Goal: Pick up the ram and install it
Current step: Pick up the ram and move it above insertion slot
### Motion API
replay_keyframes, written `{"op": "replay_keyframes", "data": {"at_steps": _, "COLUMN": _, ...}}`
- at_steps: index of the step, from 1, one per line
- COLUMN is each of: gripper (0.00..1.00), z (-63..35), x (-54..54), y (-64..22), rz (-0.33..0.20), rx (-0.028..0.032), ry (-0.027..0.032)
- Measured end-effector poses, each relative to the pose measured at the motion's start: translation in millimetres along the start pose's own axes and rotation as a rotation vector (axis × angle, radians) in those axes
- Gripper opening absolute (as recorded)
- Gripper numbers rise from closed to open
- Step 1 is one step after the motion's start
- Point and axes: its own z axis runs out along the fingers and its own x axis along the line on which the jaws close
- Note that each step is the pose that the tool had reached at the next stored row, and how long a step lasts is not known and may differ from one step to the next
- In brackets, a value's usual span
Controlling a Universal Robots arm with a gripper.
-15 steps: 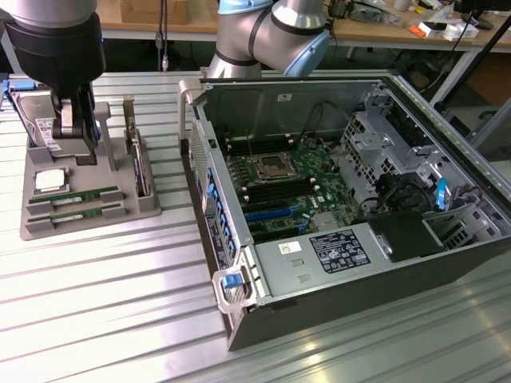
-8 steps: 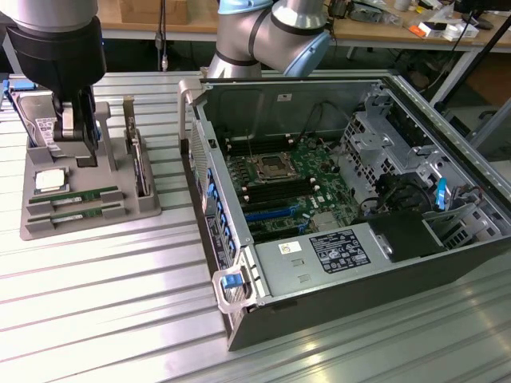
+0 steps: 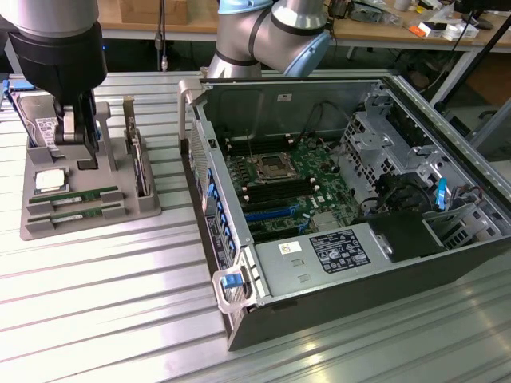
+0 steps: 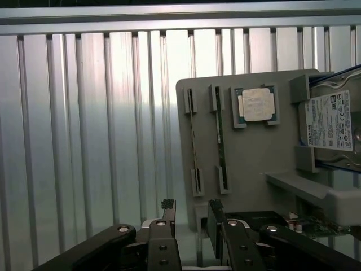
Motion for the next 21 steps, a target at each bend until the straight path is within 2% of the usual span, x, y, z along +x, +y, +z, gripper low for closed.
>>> {"op": "replay_keyframes", "data": {"at_steps": 21, "gripper": 0.36, "z": 9.2, "x": 1.0, "y": -0.4, "rz": 0.000, "rx": 0.0000, "ry": 0.0000}}
